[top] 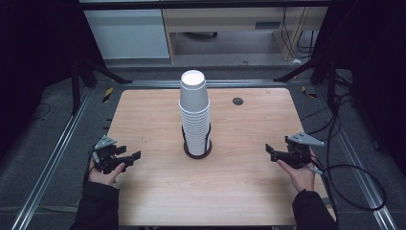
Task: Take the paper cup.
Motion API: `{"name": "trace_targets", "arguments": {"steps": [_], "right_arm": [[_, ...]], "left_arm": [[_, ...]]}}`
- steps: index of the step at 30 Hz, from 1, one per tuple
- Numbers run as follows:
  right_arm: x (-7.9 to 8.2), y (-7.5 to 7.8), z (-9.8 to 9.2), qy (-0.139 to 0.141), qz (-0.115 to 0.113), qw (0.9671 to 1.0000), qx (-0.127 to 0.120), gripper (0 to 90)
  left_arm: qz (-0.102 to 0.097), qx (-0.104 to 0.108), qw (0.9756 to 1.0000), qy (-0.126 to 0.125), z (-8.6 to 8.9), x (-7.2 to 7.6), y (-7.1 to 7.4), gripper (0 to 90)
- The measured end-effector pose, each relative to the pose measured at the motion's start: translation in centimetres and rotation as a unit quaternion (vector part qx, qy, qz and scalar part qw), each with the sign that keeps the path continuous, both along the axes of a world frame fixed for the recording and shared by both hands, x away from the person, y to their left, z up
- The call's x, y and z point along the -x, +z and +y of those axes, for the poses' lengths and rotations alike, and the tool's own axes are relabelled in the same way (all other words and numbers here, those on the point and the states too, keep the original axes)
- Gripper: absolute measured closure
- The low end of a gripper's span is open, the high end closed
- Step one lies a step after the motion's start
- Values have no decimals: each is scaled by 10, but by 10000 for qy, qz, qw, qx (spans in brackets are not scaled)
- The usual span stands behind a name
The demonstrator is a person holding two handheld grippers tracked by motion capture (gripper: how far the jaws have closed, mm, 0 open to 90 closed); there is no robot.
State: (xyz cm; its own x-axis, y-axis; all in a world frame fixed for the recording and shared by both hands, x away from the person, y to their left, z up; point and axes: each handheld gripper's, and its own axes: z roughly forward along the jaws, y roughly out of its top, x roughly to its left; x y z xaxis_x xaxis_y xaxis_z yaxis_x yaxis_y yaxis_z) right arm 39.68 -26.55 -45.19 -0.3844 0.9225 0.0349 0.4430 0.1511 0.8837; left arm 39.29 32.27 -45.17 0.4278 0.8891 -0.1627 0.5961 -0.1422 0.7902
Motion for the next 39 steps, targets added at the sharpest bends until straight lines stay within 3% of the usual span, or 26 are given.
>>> {"name": "trace_targets", "arguments": {"steps": [11,12,25,29,39], "right_arm": [[3,26,8,162,-197,9996,-98,143],[4,36,11,206,-302,9993,-115,138],[9,86,26,483,-701,9960,-270,114],[7,108,40,664,-873,9935,-312,106],[0,138,73,972,-1012,9898,-263,99]], "left_arm": [[-10,17,10000,13,1,1,0,250],[-10,-5,10000,10,1,1,0,248],[29,-23,10000,31,1,1,-1,243],[35,-36,10000,14,1,1,-1,241],[51,-35,10000,3,2,1,-2,239]]}}
